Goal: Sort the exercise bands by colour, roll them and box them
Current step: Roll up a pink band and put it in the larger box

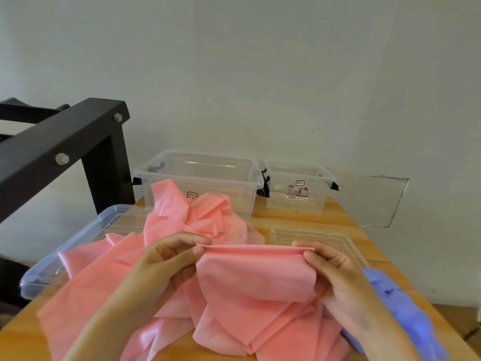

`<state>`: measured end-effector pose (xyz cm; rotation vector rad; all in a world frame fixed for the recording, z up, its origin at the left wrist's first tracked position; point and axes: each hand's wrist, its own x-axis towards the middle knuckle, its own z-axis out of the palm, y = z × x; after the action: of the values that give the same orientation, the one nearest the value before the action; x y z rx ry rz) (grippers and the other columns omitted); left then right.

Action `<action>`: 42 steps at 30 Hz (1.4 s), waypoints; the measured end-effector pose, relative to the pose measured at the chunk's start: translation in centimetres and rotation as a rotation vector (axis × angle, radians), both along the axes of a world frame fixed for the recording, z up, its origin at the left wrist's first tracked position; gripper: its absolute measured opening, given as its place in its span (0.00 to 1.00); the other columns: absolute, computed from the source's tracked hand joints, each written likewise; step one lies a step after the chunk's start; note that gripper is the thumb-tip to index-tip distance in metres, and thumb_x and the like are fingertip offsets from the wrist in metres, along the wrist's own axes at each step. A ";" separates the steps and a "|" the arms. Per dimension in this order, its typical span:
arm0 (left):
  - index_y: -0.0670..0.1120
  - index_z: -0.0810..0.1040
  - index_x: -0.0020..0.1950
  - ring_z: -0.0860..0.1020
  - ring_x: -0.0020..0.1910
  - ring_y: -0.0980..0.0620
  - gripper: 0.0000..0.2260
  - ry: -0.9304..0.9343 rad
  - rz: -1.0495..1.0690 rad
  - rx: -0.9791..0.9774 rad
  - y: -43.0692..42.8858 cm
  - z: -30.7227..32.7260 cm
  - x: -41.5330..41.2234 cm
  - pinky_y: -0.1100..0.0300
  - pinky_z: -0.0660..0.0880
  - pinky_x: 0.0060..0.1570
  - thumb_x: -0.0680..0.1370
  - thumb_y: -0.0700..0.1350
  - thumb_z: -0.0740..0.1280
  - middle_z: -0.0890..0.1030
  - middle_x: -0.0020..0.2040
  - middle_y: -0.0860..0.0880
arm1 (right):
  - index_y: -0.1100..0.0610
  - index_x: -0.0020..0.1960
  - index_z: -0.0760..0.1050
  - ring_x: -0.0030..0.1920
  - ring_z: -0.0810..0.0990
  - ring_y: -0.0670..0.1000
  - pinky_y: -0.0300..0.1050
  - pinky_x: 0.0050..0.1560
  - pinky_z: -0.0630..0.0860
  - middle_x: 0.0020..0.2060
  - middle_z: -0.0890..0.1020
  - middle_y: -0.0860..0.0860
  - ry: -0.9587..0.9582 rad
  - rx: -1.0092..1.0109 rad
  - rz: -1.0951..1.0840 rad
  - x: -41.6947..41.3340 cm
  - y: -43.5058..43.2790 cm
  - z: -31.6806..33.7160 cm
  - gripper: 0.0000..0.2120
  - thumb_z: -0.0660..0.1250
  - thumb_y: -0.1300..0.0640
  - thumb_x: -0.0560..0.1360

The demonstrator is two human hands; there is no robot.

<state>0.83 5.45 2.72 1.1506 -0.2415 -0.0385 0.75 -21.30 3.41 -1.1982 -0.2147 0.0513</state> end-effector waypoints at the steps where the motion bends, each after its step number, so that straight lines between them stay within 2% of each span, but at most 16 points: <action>1: 0.42 0.86 0.40 0.80 0.33 0.54 0.26 0.001 -0.005 -0.013 0.0 0.0 0.0 0.64 0.79 0.35 0.48 0.53 0.86 0.82 0.36 0.46 | 0.58 0.42 0.86 0.35 0.82 0.45 0.36 0.34 0.78 0.36 0.84 0.53 0.005 0.012 -0.001 0.1 -0.1 -0.1 0.31 0.86 0.46 0.42; 5: 0.40 0.85 0.41 0.81 0.36 0.52 0.26 -0.022 -0.019 -0.002 0.3 -0.2 0.2 0.62 0.80 0.38 0.50 0.52 0.86 0.82 0.39 0.44 | 0.58 0.40 0.85 0.35 0.81 0.44 0.35 0.34 0.77 0.37 0.84 0.52 -0.008 -0.011 -0.019 0.2 -0.1 -0.3 0.29 0.86 0.46 0.43; 8: 0.40 0.85 0.39 0.81 0.38 0.52 0.25 -0.062 0.019 0.052 0.2 0.0 0.0 0.63 0.79 0.38 0.52 0.55 0.84 0.82 0.40 0.43 | 0.58 0.39 0.85 0.35 0.80 0.47 0.35 0.34 0.77 0.36 0.83 0.52 -0.017 -0.049 -0.004 0.1 -0.2 -0.2 0.20 0.84 0.50 0.51; 10: 0.41 0.85 0.37 0.82 0.39 0.53 0.20 -0.095 0.100 0.165 -0.1 0.2 -0.2 0.65 0.78 0.38 0.57 0.54 0.82 0.83 0.40 0.44 | 0.58 0.39 0.85 0.36 0.80 0.47 0.36 0.35 0.77 0.35 0.83 0.52 -0.056 -0.121 -0.023 0.0 0.0 0.0 0.24 0.83 0.43 0.51; 11: 0.41 0.85 0.37 0.82 0.39 0.53 0.13 -0.111 0.155 0.228 -0.4 0.4 -0.2 0.66 0.78 0.38 0.61 0.49 0.81 0.84 0.39 0.44 | 0.57 0.39 0.85 0.37 0.81 0.47 0.36 0.37 0.77 0.36 0.83 0.52 -0.075 -0.176 -0.065 0.1 0.1 0.0 0.25 0.82 0.40 0.51; 13: 0.41 0.85 0.37 0.82 0.38 0.55 0.01 -0.157 0.256 0.358 -0.9 0.7 0.0 0.68 0.77 0.38 0.69 0.36 0.75 0.85 0.38 0.45 | 0.54 0.39 0.85 0.40 0.80 0.48 0.35 0.41 0.76 0.37 0.83 0.53 -0.107 -0.307 -0.175 0.3 0.3 0.0 0.15 0.80 0.46 0.58; 14: 0.41 0.85 0.38 0.82 0.38 0.55 0.05 -0.183 0.295 0.419 -1.0 0.7 0.2 0.69 0.76 0.39 0.70 0.32 0.73 0.85 0.38 0.45 | 0.52 0.40 0.85 0.41 0.79 0.48 0.34 0.41 0.75 0.37 0.83 0.54 -0.124 -0.362 -0.215 0.3 0.5 0.3 0.06 0.78 0.53 0.65; 15: 0.41 0.85 0.39 0.82 0.37 0.55 0.07 -0.203 0.321 0.465 -1.0 1.0 0.3 0.69 0.77 0.39 0.70 0.30 0.72 0.85 0.38 0.46 | 0.52 0.41 0.84 0.40 0.79 0.48 0.34 0.41 0.75 0.37 0.83 0.54 -0.153 -0.410 -0.243 0.4 0.5 0.4 0.04 0.76 0.60 0.69; 17: 0.42 0.84 0.43 0.82 0.36 0.54 0.09 -0.254 0.341 0.512 -0.9 1.9 0.5 0.68 0.78 0.40 0.70 0.29 0.72 0.84 0.38 0.45 | 0.51 0.45 0.84 0.40 0.81 0.47 0.34 0.41 0.76 0.38 0.85 0.54 -0.184 -0.458 -0.265 0.6 0.4 0.8 0.12 0.70 0.68 0.73; 19: 0.45 0.83 0.47 0.82 0.36 0.53 0.11 -0.311 0.356 0.534 -0.8 3.6 0.8 0.65 0.79 0.42 0.70 0.31 0.73 0.84 0.38 0.44 | 0.50 0.50 0.82 0.39 0.81 0.46 0.35 0.42 0.76 0.38 0.85 0.53 -0.229 -0.490 -0.309 0.5 0.4 2.3 0.14 0.70 0.69 0.73; 21: 0.48 0.83 0.46 0.83 0.38 0.54 0.12 -0.377 0.398 0.565 -0.8 6.1 0.9 0.66 0.79 0.44 0.70 0.32 0.74 0.85 0.39 0.47 | 0.50 0.49 0.81 0.39 0.81 0.45 0.36 0.44 0.76 0.39 0.86 0.50 -0.300 -0.540 -0.354 0.4 0.5 4.4 0.13 0.69 0.68 0.74; 25: 0.46 0.83 0.41 0.82 0.37 0.57 0.08 -0.524 0.431 0.539 -1.1 12.4 -0.6 0.68 0.78 0.43 0.72 0.32 0.73 0.84 0.39 0.49 | 0.56 0.43 0.80 0.36 0.80 0.43 0.33 0.39 0.75 0.34 0.84 0.49 -0.449 -0.503 -0.449 -1.2 0.8 10.9 0.09 0.68 0.69 0.74; 31: 0.44 0.76 0.44 0.76 0.35 0.55 0.06 -0.699 0.339 0.498 -1.5 20.8 -3.8 0.64 0.74 0.39 0.78 0.34 0.66 0.79 0.36 0.46 | 0.55 0.39 0.76 0.33 0.80 0.47 0.39 0.38 0.77 0.30 0.82 0.53 -0.569 -0.457 -0.476 -4.5 0.6 18.7 0.11 0.66 0.68 0.77; 36: 0.49 0.76 0.42 0.73 0.34 0.54 0.09 -0.762 0.351 0.486 -1.8 26.5 -5.2 0.64 0.71 0.38 0.78 0.36 0.66 0.76 0.35 0.49 | 0.58 0.34 0.75 0.21 0.74 0.42 0.29 0.25 0.70 0.22 0.79 0.53 -0.660 -0.454 -0.519 -6.5 1.4 26.0 0.16 0.65 0.75 0.74; 39: 0.44 0.76 0.42 0.73 0.33 0.52 0.08 -0.810 0.369 0.511 -1.4 29.7 -6.5 0.63 0.72 0.36 0.78 0.33 0.66 0.75 0.32 0.47 | 0.62 0.41 0.75 0.27 0.76 0.44 0.38 0.32 0.75 0.25 0.80 0.51 -0.669 -0.342 -0.427 -7.5 1.7 27.7 0.08 0.66 0.71 0.76; 42: 0.40 0.77 0.43 0.74 0.32 0.53 0.06 -0.841 0.369 0.485 -2.1 32.4 -8.0 0.65 0.75 0.36 0.78 0.32 0.66 0.75 0.32 0.44 | 0.60 0.44 0.75 0.35 0.78 0.48 0.45 0.41 0.76 0.30 0.80 0.49 -0.697 -0.310 -0.429 -8.2 0.6 28.7 0.05 0.66 0.66 0.77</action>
<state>-7.13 3.39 35.09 1.6334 -0.7879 0.7627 -7.47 -20.67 32.13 -1.5157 -0.5668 -0.7404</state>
